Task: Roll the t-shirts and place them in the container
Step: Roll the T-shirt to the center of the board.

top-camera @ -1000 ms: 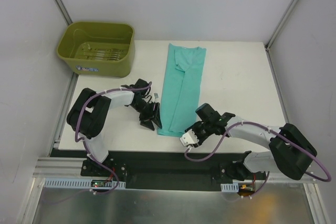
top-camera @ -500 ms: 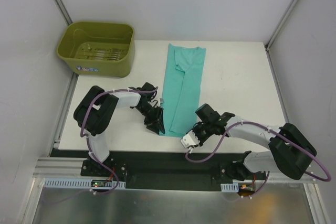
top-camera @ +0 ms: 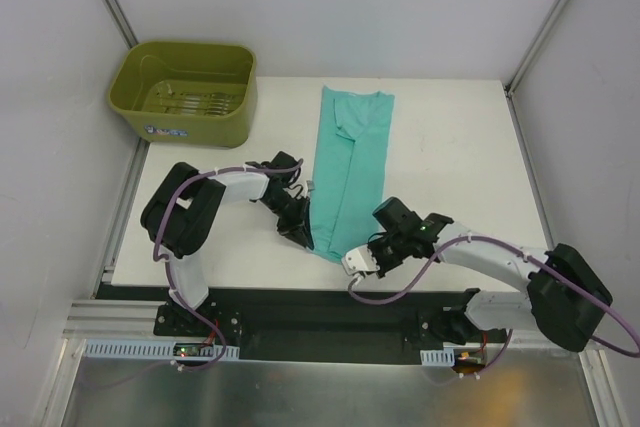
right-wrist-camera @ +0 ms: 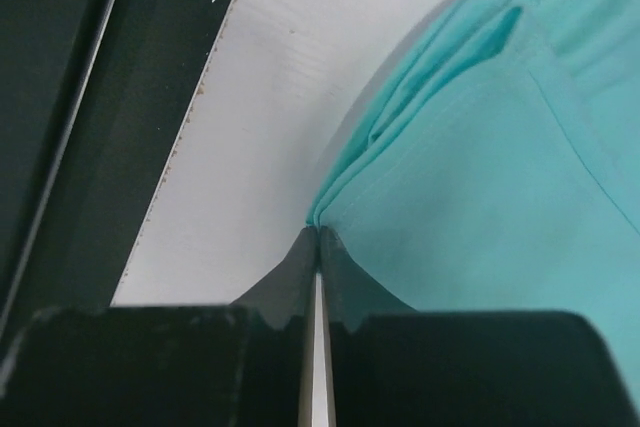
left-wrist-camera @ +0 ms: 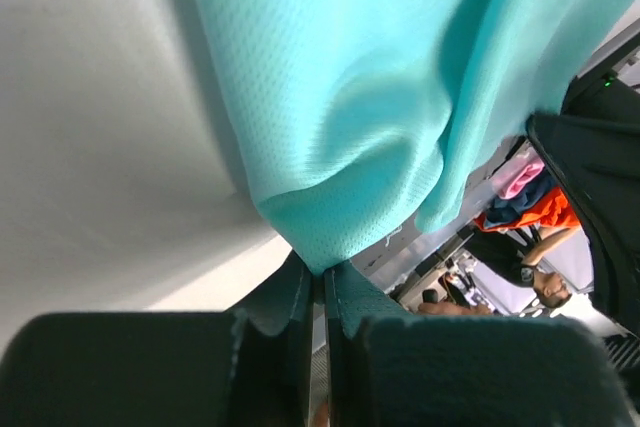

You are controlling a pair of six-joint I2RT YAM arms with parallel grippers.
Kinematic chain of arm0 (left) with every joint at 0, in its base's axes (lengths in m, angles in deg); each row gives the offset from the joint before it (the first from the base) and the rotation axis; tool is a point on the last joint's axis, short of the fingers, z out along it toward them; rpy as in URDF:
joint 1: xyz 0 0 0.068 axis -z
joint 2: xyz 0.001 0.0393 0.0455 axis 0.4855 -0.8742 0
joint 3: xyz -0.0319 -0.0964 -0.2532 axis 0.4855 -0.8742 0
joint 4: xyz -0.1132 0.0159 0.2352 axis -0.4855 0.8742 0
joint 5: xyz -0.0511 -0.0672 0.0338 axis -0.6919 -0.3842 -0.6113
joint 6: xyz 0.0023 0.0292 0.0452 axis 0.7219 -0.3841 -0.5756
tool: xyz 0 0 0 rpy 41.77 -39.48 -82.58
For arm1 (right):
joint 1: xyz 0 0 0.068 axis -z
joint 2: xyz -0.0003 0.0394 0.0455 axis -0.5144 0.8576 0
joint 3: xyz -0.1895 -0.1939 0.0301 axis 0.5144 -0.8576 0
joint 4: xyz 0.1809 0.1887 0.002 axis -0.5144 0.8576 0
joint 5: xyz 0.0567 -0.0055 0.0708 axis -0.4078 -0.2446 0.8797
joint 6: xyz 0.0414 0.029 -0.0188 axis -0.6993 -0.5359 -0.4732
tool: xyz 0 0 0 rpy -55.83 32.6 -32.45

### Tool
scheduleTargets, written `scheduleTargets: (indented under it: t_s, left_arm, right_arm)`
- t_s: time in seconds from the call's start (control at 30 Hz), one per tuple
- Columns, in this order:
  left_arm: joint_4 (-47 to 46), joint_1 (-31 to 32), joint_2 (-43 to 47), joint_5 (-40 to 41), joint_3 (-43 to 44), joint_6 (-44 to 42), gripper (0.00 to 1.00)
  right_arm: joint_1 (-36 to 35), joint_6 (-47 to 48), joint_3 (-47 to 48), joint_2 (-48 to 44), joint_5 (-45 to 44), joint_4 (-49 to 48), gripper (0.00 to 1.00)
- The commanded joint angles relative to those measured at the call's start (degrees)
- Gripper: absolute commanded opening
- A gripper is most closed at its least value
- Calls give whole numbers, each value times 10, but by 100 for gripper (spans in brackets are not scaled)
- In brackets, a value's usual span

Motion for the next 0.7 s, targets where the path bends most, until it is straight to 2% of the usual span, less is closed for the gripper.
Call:
scheduleTargets:
  t_s: [0.0,0.13,0.4,0.67]
  left_arm:
    - [1,5,36,-16,30,-6,0]
    - [4,2,56,-16,44,-6,0]
    - [29,-13,54,-6,112,-6,0]
    - [59,-34,9,40,187,-10,0]
  right_arm:
    - [21,-137,62,-41,17,71,2]
    - [63,-196,106,-34,12,78,1]
    - [153,-217,188,29,7,83,1]
    - [182,-209,246,94,-4,78,1]
